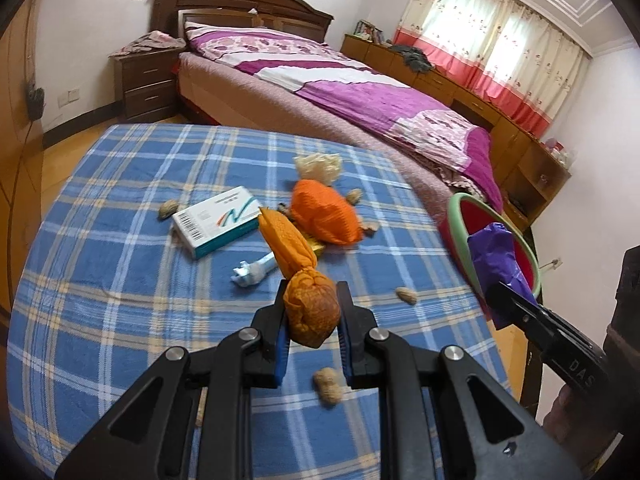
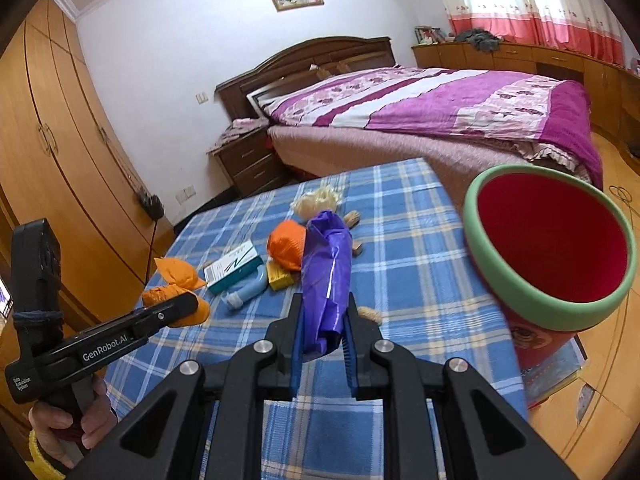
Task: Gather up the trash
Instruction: 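Carry the orange bag and purple bag over the red bucket with both tools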
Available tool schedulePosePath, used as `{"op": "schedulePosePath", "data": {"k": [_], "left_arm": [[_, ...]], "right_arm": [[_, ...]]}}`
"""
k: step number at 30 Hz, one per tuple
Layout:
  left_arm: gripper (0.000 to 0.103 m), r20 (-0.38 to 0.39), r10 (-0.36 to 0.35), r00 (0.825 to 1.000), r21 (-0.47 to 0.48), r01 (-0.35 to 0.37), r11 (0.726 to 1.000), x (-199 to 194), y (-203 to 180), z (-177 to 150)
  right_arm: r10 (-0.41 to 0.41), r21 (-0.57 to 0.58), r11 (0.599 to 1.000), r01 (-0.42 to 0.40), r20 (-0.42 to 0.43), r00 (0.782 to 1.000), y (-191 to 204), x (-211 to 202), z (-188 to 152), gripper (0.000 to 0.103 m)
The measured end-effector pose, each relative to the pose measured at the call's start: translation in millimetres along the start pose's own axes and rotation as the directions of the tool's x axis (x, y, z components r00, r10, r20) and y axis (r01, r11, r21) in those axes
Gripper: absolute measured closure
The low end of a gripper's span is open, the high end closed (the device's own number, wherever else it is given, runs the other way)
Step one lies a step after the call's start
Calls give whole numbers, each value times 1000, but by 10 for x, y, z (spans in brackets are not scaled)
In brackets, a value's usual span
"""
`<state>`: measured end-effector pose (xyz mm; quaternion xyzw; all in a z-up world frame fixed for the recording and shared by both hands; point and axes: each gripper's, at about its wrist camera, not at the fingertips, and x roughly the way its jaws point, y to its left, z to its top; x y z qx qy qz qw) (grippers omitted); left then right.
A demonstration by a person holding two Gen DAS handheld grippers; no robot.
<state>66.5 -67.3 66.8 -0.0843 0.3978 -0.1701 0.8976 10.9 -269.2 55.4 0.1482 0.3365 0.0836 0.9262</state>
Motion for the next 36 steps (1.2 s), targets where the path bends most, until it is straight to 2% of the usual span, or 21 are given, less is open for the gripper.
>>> {"op": "schedulePosePath", "data": {"k": [14, 25, 36], "left_arm": [[83, -22, -72, 997, 86, 74, 994, 79, -521, 152], [83, -42, -96, 994, 146, 102, 984, 240, -924, 227], [83, -77, -124, 989, 225, 139, 964, 520, -1402, 312]], "right_arm": [[-37, 74, 997, 31, 79, 996, -407, -309, 98, 84], [-78, 159, 985, 59, 117, 990, -825, -522, 129, 84], [-161, 230, 965, 128, 132, 978, -1275, -656, 155, 84]]}}
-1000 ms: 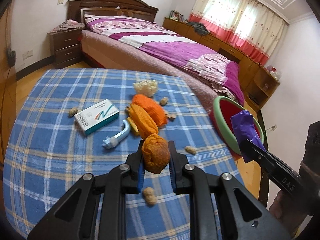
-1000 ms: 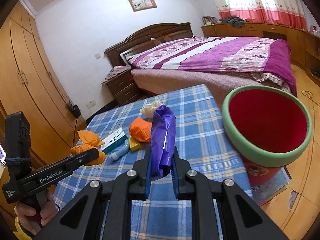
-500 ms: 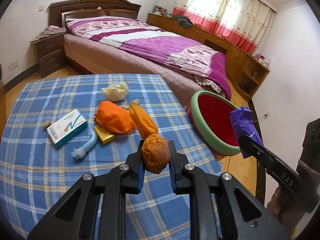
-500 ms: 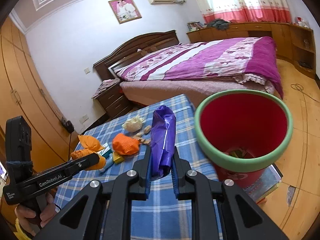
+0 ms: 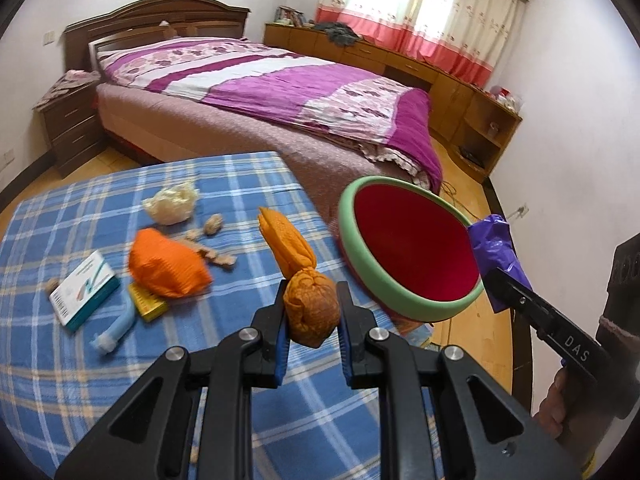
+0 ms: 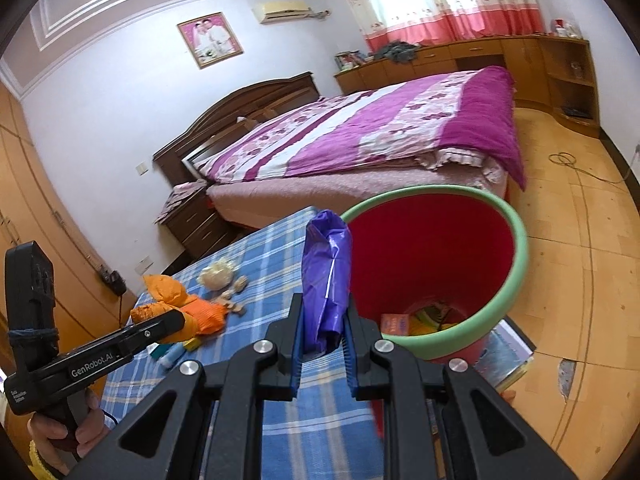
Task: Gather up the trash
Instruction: 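Carry the orange bag and purple bag over the red bucket with both tools, then open both tools to drop the orange and purple bags into the bucket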
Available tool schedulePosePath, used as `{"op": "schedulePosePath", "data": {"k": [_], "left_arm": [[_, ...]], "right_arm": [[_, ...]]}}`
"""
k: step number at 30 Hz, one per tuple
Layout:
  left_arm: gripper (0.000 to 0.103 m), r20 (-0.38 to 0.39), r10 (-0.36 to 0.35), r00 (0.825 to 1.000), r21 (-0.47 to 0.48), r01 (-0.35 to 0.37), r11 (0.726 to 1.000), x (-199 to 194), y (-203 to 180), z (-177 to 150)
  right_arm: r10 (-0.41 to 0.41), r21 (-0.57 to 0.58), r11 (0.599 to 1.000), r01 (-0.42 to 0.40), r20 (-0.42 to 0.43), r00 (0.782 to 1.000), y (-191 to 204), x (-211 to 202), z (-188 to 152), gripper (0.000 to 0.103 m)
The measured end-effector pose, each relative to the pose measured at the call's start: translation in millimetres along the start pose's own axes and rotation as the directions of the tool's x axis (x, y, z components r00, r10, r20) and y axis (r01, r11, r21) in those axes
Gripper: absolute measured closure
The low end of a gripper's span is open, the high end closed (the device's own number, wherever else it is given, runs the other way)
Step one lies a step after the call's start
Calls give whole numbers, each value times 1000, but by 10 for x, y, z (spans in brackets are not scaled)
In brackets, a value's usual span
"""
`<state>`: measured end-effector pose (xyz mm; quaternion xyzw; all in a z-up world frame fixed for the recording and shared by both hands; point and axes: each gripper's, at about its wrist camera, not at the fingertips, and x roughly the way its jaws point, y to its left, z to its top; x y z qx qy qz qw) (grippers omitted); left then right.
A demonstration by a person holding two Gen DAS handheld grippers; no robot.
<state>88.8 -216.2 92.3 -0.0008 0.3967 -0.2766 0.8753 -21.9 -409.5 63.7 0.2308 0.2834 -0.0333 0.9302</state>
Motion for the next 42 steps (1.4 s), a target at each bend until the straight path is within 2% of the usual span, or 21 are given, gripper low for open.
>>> {"op": "schedulePosePath", "data": {"k": [14, 26, 28, 30, 32, 36, 42], "left_arm": [[83, -60, -81, 995, 115, 88, 989, 621, -628, 225], [83, -118, -116, 986, 152, 133, 979, 1152, -853, 276], [81, -120, -119, 986, 154, 137, 979, 1187, -868, 284], [69, -121, -110, 986, 154, 129, 980, 1218, -885, 291], [63, -115, -104, 988, 148, 121, 982, 1234, -879, 296], [63, -127, -109, 986, 128, 125, 984, 1247, -848, 293], [63, -131, -106, 986, 97, 119, 988, 1219, -777, 273]], "right_arm": [[-105, 90, 990, 105, -3, 994, -657, 134, 143, 84], [-155, 113, 981, 158, -37, 987, -997, 380, 202, 81], [-159, 113, 980, 163, -39, 986, -1016, 408, 204, 81], [-161, 114, 980, 164, -39, 986, -1025, 425, 209, 80], [-157, 113, 981, 161, -39, 987, -1035, 430, 214, 78], [-154, 115, 981, 157, -34, 987, -1050, 438, 208, 67], [-152, 128, 980, 154, -29, 988, -1043, 398, 209, 64]]}}
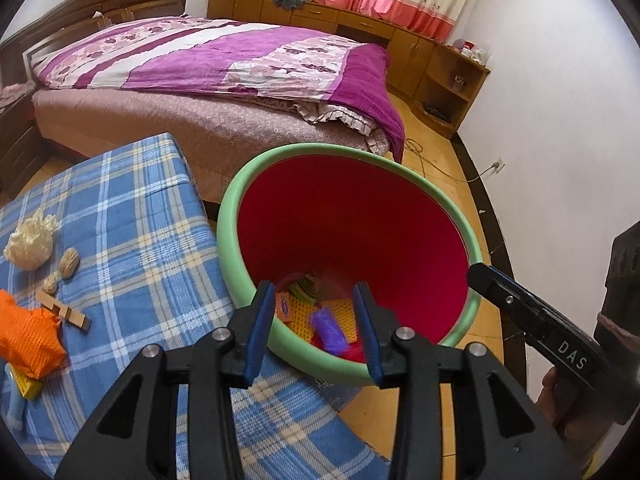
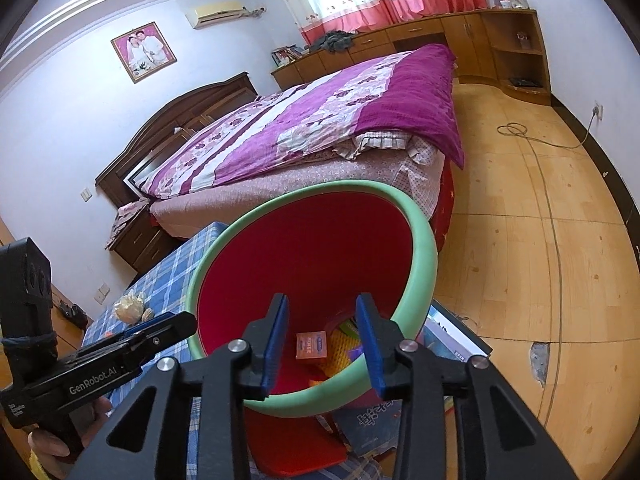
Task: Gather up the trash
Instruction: 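Open both tools to drop the orange and purple bags into the bucket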
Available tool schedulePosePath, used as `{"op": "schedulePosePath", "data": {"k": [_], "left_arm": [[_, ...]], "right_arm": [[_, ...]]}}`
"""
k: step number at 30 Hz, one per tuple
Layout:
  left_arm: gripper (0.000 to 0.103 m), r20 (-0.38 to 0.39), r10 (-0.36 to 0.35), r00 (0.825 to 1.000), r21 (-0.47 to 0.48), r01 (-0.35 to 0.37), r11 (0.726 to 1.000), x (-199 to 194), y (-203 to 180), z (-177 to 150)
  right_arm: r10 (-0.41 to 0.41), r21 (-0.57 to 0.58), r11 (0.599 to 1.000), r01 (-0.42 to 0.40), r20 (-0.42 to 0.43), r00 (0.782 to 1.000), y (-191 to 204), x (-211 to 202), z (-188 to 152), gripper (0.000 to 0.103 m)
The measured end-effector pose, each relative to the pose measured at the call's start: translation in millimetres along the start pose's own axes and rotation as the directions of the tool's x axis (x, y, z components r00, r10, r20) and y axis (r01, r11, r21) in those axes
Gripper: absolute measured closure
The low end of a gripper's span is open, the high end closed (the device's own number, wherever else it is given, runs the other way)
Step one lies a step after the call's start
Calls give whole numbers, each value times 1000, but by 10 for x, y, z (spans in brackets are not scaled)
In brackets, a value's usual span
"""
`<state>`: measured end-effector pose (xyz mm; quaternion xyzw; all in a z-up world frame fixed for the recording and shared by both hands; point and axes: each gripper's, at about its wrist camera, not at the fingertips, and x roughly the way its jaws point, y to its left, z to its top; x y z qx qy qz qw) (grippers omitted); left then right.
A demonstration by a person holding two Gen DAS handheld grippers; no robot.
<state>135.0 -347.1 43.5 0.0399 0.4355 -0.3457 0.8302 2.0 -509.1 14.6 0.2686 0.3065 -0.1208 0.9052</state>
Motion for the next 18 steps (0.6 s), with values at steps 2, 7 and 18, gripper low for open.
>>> {"op": "schedulePosePath", "data": {"k": [2, 7, 18], "left_arm": [[63, 6, 1, 1000, -5, -1, 1000, -46, 15, -18], [63, 23, 6, 1000, -13, -6, 1000, -188, 53, -77], [63, 69, 32, 997, -69, -28, 997, -625, 297, -242]], "right_arm": [[2, 2, 1000, -2, 6, 1000, 3, -29, -3, 63], [13, 12, 1000, -13, 28, 1000, 62, -150, -21, 58], [54, 9, 999, -54, 34, 998, 305, -351, -185, 54]]}}
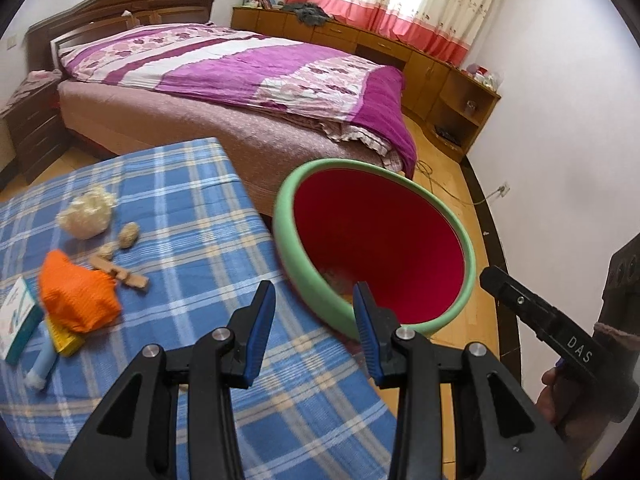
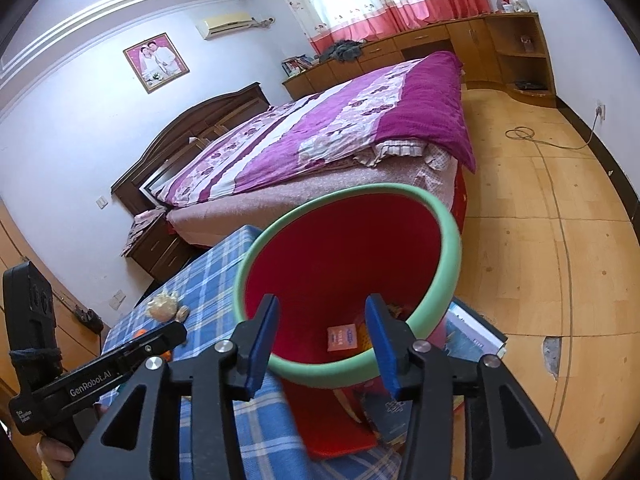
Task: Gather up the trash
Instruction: 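Open both tools to drop the orange and purple bags into the bucket, then lower the left tool onto the blue plastic toy and grasp it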
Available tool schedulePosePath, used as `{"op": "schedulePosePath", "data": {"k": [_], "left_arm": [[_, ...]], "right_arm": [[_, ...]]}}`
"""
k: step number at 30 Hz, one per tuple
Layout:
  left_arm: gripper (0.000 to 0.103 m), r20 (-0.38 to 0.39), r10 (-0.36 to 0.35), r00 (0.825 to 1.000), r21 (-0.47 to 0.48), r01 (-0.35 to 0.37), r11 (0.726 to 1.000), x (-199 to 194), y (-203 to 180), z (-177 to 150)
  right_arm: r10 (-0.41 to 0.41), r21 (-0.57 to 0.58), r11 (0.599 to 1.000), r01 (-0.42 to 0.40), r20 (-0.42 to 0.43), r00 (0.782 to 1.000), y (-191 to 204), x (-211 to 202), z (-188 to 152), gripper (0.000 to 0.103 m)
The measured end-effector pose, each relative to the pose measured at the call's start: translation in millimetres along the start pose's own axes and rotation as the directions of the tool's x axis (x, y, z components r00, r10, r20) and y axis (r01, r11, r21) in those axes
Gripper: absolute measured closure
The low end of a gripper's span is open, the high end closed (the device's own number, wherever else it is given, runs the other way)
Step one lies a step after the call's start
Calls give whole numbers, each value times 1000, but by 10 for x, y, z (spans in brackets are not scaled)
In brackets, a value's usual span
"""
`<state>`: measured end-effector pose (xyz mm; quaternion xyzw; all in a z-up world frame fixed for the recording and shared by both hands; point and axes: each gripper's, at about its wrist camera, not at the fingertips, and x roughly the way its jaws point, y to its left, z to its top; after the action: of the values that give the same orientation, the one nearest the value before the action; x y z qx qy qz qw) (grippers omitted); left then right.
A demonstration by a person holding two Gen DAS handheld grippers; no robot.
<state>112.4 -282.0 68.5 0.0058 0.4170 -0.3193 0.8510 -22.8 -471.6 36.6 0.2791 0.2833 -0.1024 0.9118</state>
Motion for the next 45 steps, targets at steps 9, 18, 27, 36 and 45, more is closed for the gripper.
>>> {"op": "schedulePosePath", "data": {"k": [9, 18, 27, 36, 45], "left_arm": [[63, 38, 47, 998, -40, -46, 998, -351, 299, -122], [63, 68, 96, 993, -85, -90, 992, -669, 604, -274], [63, 75, 145, 987, -131, -135, 982, -859, 932, -405], [63, 54, 190, 980, -173, -178, 969, -924, 1290, -553], [63, 10, 253, 967, -204, -246, 948, -835, 1654, -686]], "right_arm": [[40, -35, 999, -40, -16, 999, 338, -86, -162, 51], [79, -87, 993, -84, -56, 995, 713, -65, -302, 48], [94, -121, 987, -105, -97, 991, 994, 8, -461, 46], [89, -149, 983, -109, -134, 987, 1207, 128, -599, 44], [74, -166, 981, -104, -175, 982, 1337, 317, -710, 43]]}}
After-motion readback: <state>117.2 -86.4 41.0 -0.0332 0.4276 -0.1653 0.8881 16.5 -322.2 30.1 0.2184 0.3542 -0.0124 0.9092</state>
